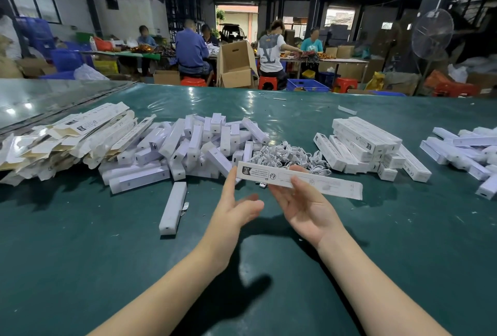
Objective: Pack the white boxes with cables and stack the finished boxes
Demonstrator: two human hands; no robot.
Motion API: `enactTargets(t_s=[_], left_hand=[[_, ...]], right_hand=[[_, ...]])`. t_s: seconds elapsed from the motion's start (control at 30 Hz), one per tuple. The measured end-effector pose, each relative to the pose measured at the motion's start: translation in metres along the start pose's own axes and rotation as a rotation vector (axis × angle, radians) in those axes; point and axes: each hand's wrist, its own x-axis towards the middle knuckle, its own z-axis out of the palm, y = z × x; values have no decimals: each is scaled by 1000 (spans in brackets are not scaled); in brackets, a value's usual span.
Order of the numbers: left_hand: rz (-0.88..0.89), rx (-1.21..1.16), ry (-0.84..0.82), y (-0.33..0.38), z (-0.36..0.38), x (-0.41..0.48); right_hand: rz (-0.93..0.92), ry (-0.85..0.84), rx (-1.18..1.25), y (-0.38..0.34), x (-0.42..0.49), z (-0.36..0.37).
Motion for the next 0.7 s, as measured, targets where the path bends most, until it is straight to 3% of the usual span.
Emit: enactTargets(t_s=[0.07, 0.13, 0.23, 0.27, 0.33, 0.4, 0.47, 0.53, 0.6, 0.7], left_hand=[[-41, -96, -16, -2, 0, 2], [-70, -8, -4, -1, -2, 4], [43, 692, -26, -3, -12, 4], [117, 953, -60, -6, -15, 5], [201, 1262, -63, -7, -21, 9], [186, 1382, 59, -2, -32, 14], [62, 1481, 197, 6, -49, 21], [-174, 1578, 258, 10, -70, 27], [-404, 1622, 269, 11, -84, 29], [-460, 1547, 337, 9, -98, 34]], right_hand=[[-4, 16, -58, 0, -1, 1], [-13, 62, -123, -1, -1, 4], [-156, 268, -306, -3, 3, 4], [-241, 352, -441, -5, 3, 5], [-516, 437, -907, -15, 0, 5], [-814, 398, -1417, -24, -3, 3], [-951, 360, -1716, -29, -6, 3], [-953, 367, -1945, -30, -7, 1], [-776, 351, -2112, -25, -7, -2], [-691, 239, -2214, -17, -3, -8]])
